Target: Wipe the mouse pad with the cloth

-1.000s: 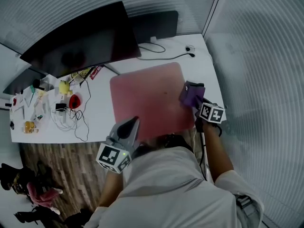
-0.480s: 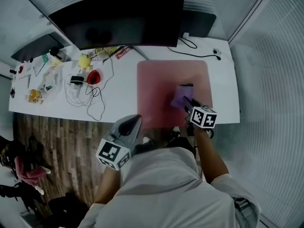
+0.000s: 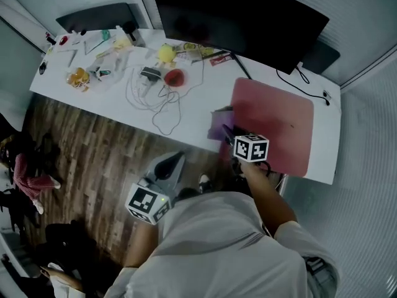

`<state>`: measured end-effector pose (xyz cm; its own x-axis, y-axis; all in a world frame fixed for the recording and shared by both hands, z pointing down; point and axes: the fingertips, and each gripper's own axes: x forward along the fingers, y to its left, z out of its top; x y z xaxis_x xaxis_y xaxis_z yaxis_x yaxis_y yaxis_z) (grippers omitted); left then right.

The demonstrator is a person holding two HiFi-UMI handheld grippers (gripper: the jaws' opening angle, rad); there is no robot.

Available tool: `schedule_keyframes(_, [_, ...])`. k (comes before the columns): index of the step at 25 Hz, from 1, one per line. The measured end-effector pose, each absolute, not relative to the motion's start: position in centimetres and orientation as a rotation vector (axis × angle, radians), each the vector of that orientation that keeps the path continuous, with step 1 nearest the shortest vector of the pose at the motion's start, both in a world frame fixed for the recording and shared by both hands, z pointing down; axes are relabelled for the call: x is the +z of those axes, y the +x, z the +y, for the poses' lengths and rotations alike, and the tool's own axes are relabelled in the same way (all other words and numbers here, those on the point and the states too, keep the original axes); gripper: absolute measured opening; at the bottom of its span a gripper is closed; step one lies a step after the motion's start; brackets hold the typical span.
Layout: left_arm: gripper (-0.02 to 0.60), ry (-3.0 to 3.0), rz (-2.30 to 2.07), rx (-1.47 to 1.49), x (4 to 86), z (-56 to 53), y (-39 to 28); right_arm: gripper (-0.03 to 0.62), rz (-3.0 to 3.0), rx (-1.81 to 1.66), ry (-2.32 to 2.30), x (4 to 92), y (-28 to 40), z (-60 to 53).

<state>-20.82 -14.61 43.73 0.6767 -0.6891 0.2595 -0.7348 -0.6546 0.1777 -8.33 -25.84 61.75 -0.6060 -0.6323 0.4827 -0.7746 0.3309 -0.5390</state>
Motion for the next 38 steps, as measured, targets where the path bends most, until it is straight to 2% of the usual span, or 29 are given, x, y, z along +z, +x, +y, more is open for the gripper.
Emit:
schedule_keyframes(5, [0.002,2.613,-1.145,0.216,44.3,-13.8,-22.6,0.054,-2.28,1.177,1.202,65.0,-11.3,-25.5])
schedule_keyframes(11, [0.002,2.65,-1.047,0.213,44.8,-13.9,-20.4,0.054,-2.154,1.23,1.277,67.3,-7.2,-24.7])
schedule_keyframes(25, [0.002,2.741,-0.812,0.32,44.5,-12.6,-4.7,0.054,-1.978,1.363,1.594,69.1,14.9,-18.5])
schedule_keyframes(38, [0.002,2.792,-0.652,0.357,45.1,-8.8,10.4,0.054,-1.812,1.33,1.824,69.6,34.5,-11.1])
